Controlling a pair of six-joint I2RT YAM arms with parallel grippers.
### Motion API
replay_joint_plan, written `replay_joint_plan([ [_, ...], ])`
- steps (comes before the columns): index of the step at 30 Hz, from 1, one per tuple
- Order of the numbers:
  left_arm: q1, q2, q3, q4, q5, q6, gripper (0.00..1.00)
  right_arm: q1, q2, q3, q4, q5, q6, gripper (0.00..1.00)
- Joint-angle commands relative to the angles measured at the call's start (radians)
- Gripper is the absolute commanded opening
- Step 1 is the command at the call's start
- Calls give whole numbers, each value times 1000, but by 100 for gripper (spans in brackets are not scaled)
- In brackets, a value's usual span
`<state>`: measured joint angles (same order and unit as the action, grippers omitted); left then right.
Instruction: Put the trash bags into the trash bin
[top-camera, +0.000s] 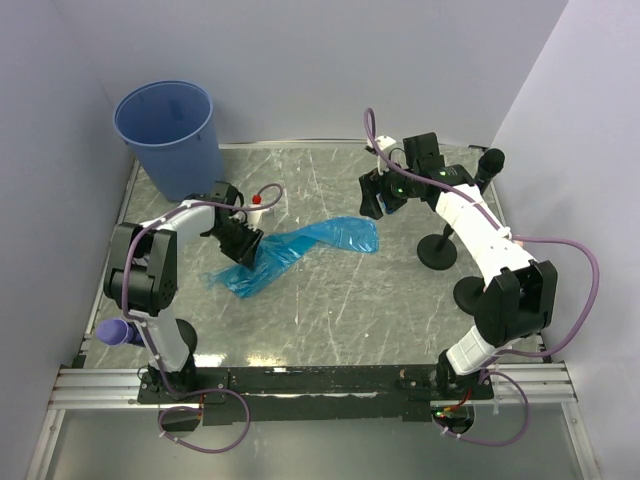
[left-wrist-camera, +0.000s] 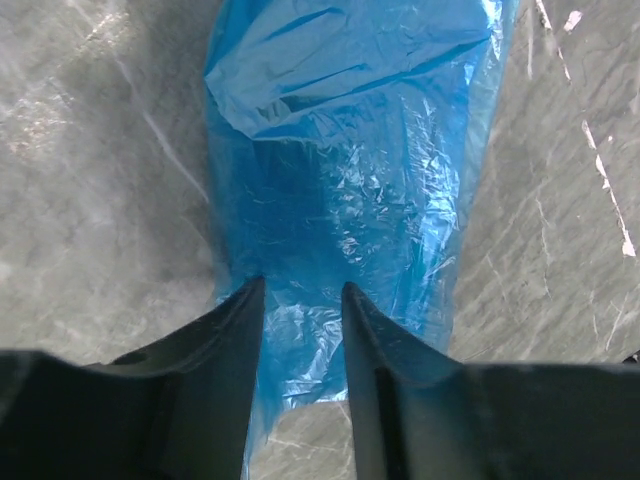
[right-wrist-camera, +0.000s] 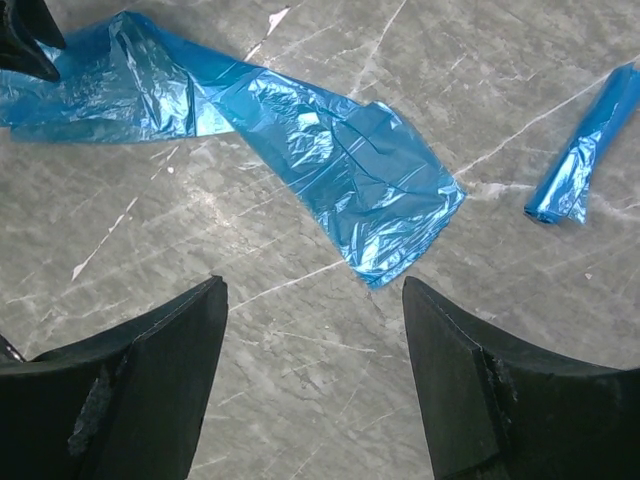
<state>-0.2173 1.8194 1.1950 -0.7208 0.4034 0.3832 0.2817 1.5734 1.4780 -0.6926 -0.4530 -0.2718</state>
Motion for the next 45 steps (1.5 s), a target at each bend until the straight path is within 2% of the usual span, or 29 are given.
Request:
replay_joint_plan([
  [1, -1, 11, -5, 21, 48, 20, 34, 11, -27, 7, 13, -3, -27, 77],
  [4, -1, 35, 12, 21, 93, -15, 24, 14, -20, 13, 8, -7, -30, 77],
  [7, -1, 41, 26, 21, 149, -52, 3, 16, -16, 19, -1, -9, -43, 77],
  [8, -1, 35, 28, 24, 162, -62, 1, 17, -16, 19, -1, -15, -47, 77],
  [12, -1, -57, 15, 78, 299, -96, 1, 30, -1, 19, -4, -99, -90, 74],
  [16, 1, -192, -23, 161, 396, -135, 1, 97, 11, -10, 25, -242, -269, 75],
  [20, 6, -305, -81, 189, 430, -113, 1, 220, 74, -32, 131, -211, -440, 77],
  [24, 19, -391, -97, 149, 446, -106, 1, 289, 249, 135, 122, -223, -468, 77],
  [26, 24, -423, -92, 136, 401, -131, 1, 309, 331, 207, 120, -245, -448, 77],
  [27, 27, -431, -86, 135, 343, -168, 3, 319, 365, 225, 134, -230, -440, 77],
  [29, 39, -437, -71, 123, 180, -266, 28, 339, 448, 258, 168, -205, -428, 78],
  [32, 85, -446, -49, 77, 120, -349, 45, 361, 552, 327, 168, -144, -429, 78],
  [34, 108, -466, -54, 69, 85, -377, 51, 372, 614, 364, 180, -90, -435, 78],
  [38, 139, -496, -77, 76, 54, -438, 52, 379, 691, 415, 185, -21, -475, 75],
  [39, 148, -502, -87, 81, 49, -451, 52, 379, 704, 419, 191, -10, -481, 71],
  [40, 157, -506, -90, 87, 51, -464, 52, 381, 720, 427, 186, 6, -490, 61],
  [43, 176, -505, -109, 103, 84, -468, 53, 379, 735, 479, 119, 14, -527, 15],
  [44, 176, -502, -113, 106, 113, -443, 54, 379, 717, 491, 87, -1, -541, 7],
  [45, 177, -499, -120, 112, 141, -404, 54, 378, 683, 481, 71, -15, -556, 3],
])
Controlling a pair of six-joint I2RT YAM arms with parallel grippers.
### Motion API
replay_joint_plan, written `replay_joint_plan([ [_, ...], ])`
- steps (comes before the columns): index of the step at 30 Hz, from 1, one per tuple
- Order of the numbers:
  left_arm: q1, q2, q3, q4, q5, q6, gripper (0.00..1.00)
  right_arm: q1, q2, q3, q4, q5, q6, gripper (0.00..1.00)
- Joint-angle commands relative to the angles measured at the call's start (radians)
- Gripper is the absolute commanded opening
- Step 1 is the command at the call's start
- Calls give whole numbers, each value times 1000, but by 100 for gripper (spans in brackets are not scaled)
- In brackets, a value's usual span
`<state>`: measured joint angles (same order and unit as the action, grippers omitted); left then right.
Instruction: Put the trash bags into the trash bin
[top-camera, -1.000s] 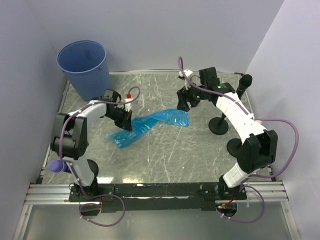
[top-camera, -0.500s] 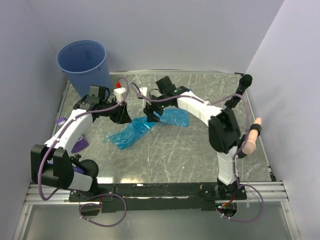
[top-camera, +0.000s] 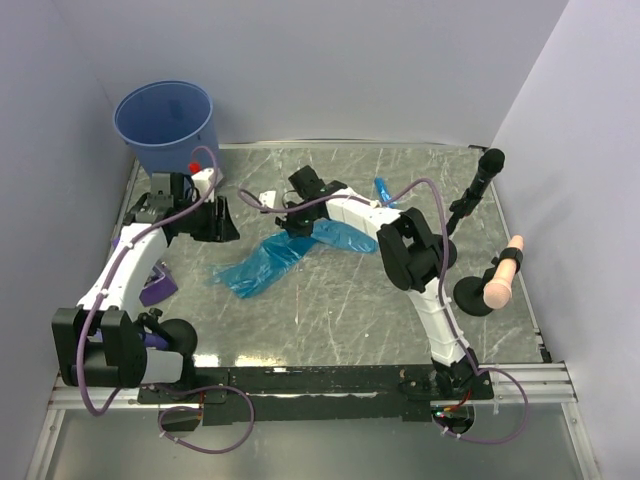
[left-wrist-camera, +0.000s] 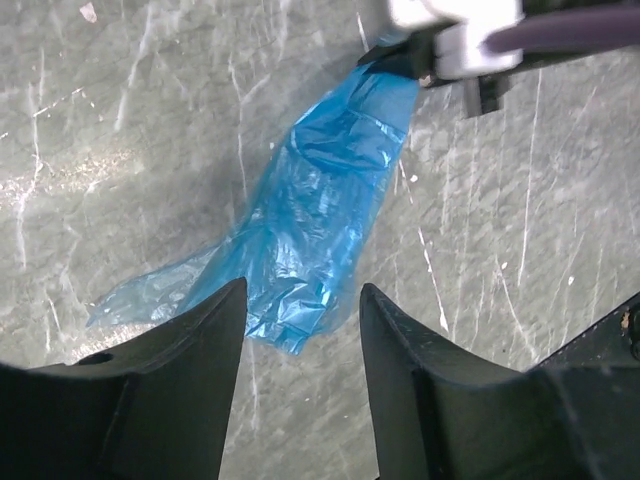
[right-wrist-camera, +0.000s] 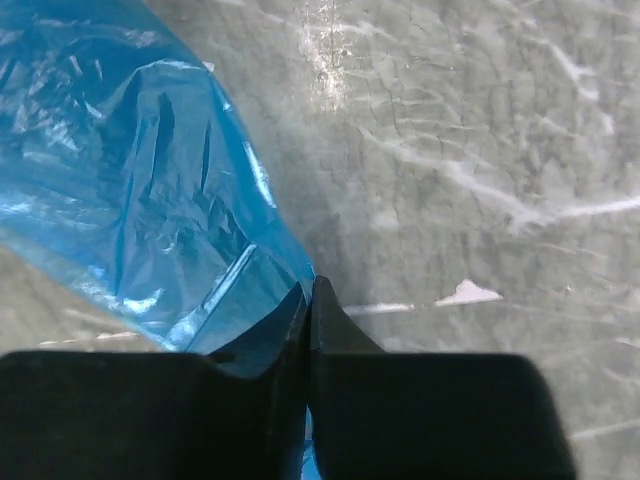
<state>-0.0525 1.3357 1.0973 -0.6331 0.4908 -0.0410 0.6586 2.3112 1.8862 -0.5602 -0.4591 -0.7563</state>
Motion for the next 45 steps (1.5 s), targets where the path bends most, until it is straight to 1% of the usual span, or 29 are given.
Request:
replay_joint_plan([
  [1, 11, -18, -33, 33, 95, 92, 55, -1, -117, 27, -37, -30, -89, 0],
  [3, 17, -45, -83, 79, 179, 238, 57, -2, -270, -109, 38, -78, -142, 0],
  [4, 22, -75, -127, 128, 208, 316, 59, -2, -354, -181, 64, -102, -170, 0],
  [6, 28, -137, -177, 188, 287, 412, 67, -2, -508, -281, 77, -145, -230, 0],
  [8, 28, -159, -189, 214, 348, 461, 70, -2, -593, -315, 54, -165, -276, 0],
  [11, 28, -141, -133, 150, 431, 536, 70, -2, -673, -312, -12, -182, -333, 0],
  [12, 28, -141, -120, 148, 446, 541, 71, -1, -693, -312, -26, -181, -347, 0],
  [13, 29, -145, -116, 167, 450, 526, 72, -2, -706, -308, -39, -179, -360, 0],
  [15, 28, -174, -129, 254, 439, 472, 72, -1, -730, -300, -61, -170, -377, 0],
  [17, 29, -199, -148, 338, 440, 425, 73, -2, -736, -283, -57, -159, -350, 0],
  [18, 29, -201, -143, 352, 451, 403, 73, -4, -733, -270, -52, -151, -325, 0],
  [21, 28, -164, -94, 238, 511, 440, 72, -19, -724, -219, -35, -148, -249, 0],
  [22, 26, -156, -90, 233, 534, 425, 72, -22, -723, -210, -29, -145, -235, 0],
  [23, 26, -161, -88, 248, 557, 402, 71, -22, -723, -203, -24, -139, -219, 0],
  [25, 16, -188, -83, 330, 591, 308, 71, -22, -711, -187, -15, -107, -181, 0],
  [26, -12, -194, -74, 354, 583, 285, 72, -20, -699, -176, 2, -77, -134, 0],
  [27, -47, -190, -48, 323, 562, 321, 71, -20, -681, -155, 15, -46, -88, 0],
  [29, -111, -159, -5, 212, 508, 429, 71, -22, -642, -95, 32, 37, 21, 0],
  [30, -130, -150, -1, 202, 491, 435, 70, -20, -622, -63, 42, 69, 78, 0],
  [32, -144, -151, -37, 294, 470, 336, 68, -22, -595, -12, 55, 135, 176, 0],
  [33, -156, -156, -74, 385, 427, 267, 68, -22, -592, 7, 68, 166, 239, 0],
  [34, -170, -165, -89, 450, 396, 232, 68, -27, -593, 8, 77, 165, 270, 0],
  [36, -194, -168, -137, 542, 352, 176, 68, -27, -610, 4, 88, 142, 288, 0],
  [39, -227, -147, -160, 660, 307, 75, 70, -27, -630, -1, 86, 134, 313, 0],
  [41, -250, -110, -154, 705, 301, 12, 71, -27, -642, -6, 82, 129, 316, 0],
  [45, -309, -75, -163, 805, 198, -45, 72, -27, -654, -9, 79, 126, 333, 0],
])
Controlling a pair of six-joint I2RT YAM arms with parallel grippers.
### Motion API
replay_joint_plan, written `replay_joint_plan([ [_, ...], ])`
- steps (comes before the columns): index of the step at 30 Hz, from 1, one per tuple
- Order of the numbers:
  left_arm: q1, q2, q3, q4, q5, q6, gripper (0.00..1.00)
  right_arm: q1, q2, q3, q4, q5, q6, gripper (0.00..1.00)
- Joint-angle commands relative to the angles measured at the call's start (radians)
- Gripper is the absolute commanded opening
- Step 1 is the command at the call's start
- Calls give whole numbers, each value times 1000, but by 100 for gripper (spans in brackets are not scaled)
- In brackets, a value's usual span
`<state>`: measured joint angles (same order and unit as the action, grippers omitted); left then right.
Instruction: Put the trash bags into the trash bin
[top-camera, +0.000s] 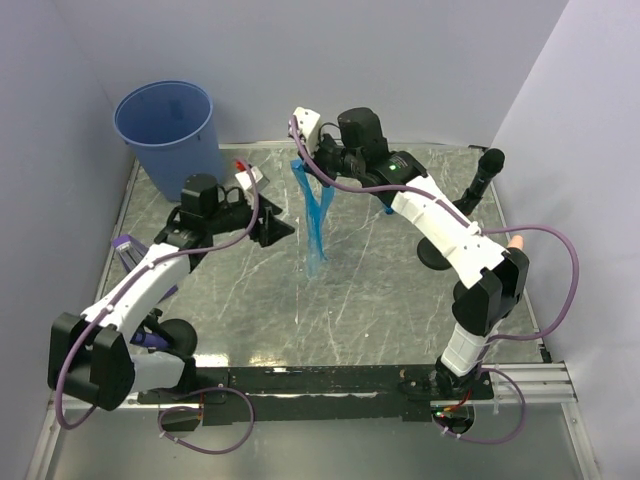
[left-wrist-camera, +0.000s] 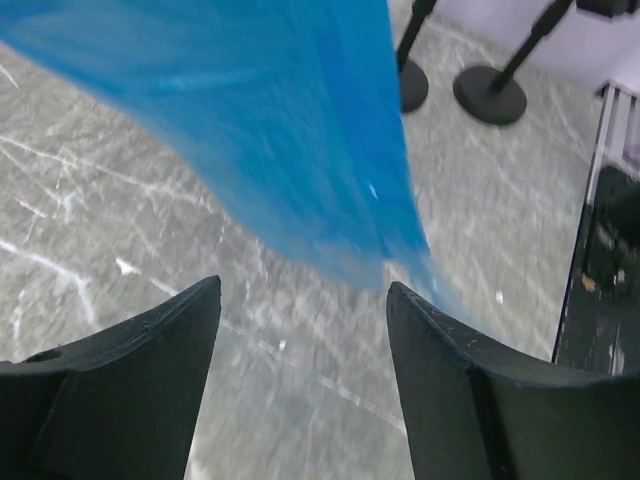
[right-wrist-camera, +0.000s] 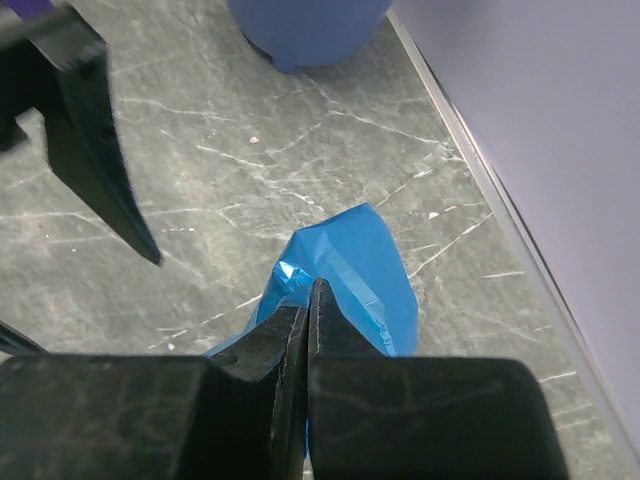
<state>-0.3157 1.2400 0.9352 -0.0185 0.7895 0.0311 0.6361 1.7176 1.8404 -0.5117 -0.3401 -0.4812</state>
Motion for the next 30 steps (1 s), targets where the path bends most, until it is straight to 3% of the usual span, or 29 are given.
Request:
replay_joint_plan([
  [1, -54, 32, -1, 198, -116, -120, 72, -3, -65, 37, 30, 6, 64, 0],
  [8, -115, 99, 33, 216, -147, -158, 73, -4, -67, 36, 33, 21, 93, 0],
  [12, -134, 133, 36, 226, -236, -183, 70, -4, -73, 30, 33, 15, 101, 0],
  [15, -132, 153, 31, 239, -242, -180, 59, -4, -82, 20, 29, 13, 92, 0],
  [18, -132, 162, 30, 253, -199, -171, 37, -4, -90, 5, 27, 18, 79, 0],
  [26, -134, 193, 42, 289, -151, -162, 6, -6, -76, -3, 25, 26, 78, 0],
  [28, -132, 193, 50, 279, -136, -151, 9, -10, -70, 3, 25, 32, 84, 0],
  [30, -132, 181, 42, 282, -119, -148, 25, -15, -66, 6, 27, 38, 89, 0],
])
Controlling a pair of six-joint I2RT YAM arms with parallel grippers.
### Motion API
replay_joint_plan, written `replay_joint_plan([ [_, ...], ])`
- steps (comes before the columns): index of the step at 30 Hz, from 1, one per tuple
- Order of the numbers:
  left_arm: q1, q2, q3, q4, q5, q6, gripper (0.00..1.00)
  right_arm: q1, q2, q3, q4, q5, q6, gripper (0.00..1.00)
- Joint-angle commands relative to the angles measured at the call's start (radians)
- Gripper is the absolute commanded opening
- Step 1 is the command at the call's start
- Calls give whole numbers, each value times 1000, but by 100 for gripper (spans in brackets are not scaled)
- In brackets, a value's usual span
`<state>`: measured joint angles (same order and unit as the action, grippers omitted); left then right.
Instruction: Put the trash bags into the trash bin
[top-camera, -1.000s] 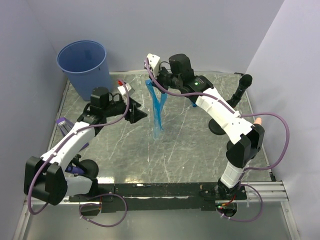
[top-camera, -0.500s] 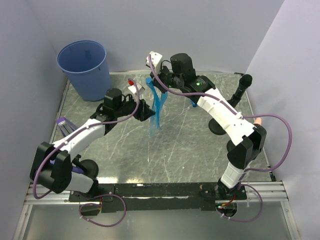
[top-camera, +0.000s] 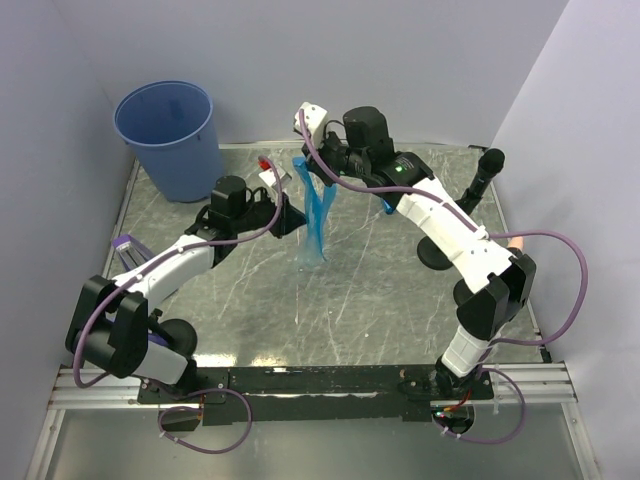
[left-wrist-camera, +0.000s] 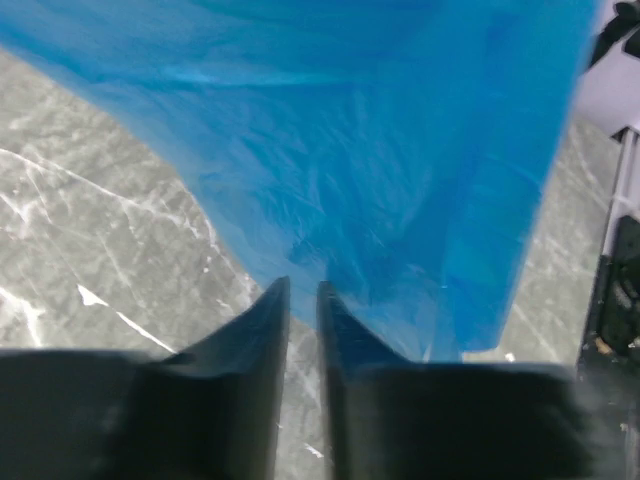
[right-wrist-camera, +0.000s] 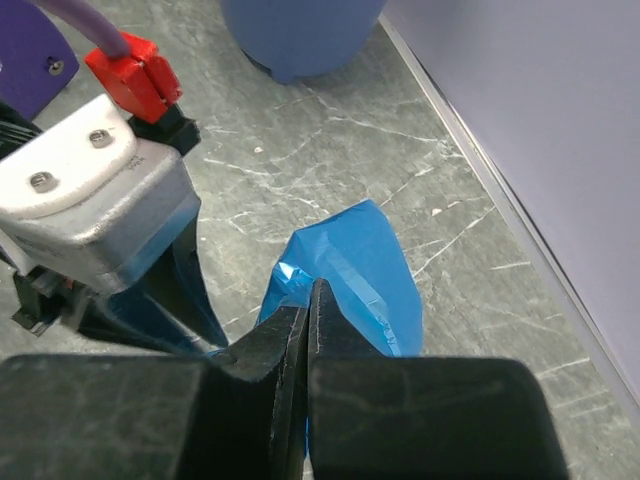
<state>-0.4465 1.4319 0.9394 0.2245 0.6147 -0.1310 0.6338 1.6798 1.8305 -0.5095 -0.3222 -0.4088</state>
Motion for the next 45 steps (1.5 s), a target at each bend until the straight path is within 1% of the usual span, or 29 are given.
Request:
replay_joint_plan([
  [1, 0, -21, 32, 45, 62, -4, 40, -14, -26, 19, 26, 26, 18, 0],
  [2, -1, -31, 27, 45, 78, -5, 50, -16, -26, 24, 26, 32, 18, 0],
  [3, -1, -42, 24, 35, 82, -5, 56, -16, -25, 26, 28, 35, 16, 0],
  [4, 0, -54, 18, 35, 85, -10, 61, -16, -22, 27, 29, 41, 15, 0],
  [6, 6, -68, 19, 21, 97, 4, 66, -16, -20, 30, 29, 49, 13, 0],
  [10, 20, -53, 48, 7, 137, 8, 67, -16, -22, 21, 32, 57, 16, 0],
  [12, 20, -47, 52, 30, 143, -4, 67, -16, -22, 18, 32, 57, 24, 0],
  [14, 19, -34, 56, 56, 123, -25, 66, -16, -25, 16, 32, 55, 25, 0],
  [16, 19, -18, 61, 88, 103, -77, 65, -16, -26, 13, 32, 54, 30, 0],
  [18, 17, -4, 61, 130, 118, -111, 64, -16, -31, 7, 32, 57, 27, 0],
  [21, 0, 5, 73, 128, 76, -116, 63, -16, -37, 0, 32, 60, 25, 0],
  [24, -1, 15, 82, 111, 27, -114, 57, -16, -43, -10, 35, 52, 28, 0],
  [32, -3, 19, 73, 110, 59, -96, 31, -16, -54, -20, 37, 52, 22, 0],
  [36, -3, 28, 62, 127, 53, -98, 25, -16, -55, -22, 34, 46, 27, 0],
  [38, -3, 36, 65, 136, 56, -98, 20, -16, -54, -22, 34, 44, 28, 0],
  [41, -3, 53, 84, 116, 91, -72, 2, -19, -48, -27, 34, 49, 28, 0],
  [42, -3, 55, 93, 101, 114, -58, 1, -25, -46, -34, 35, 46, 33, 0],
  [44, -1, 59, 107, 64, 161, -35, 0, -54, -39, -56, 34, 25, 51, 0],
  [45, 0, 64, 130, 29, 192, -21, 0, -80, -28, -63, 28, 8, 63, 5],
])
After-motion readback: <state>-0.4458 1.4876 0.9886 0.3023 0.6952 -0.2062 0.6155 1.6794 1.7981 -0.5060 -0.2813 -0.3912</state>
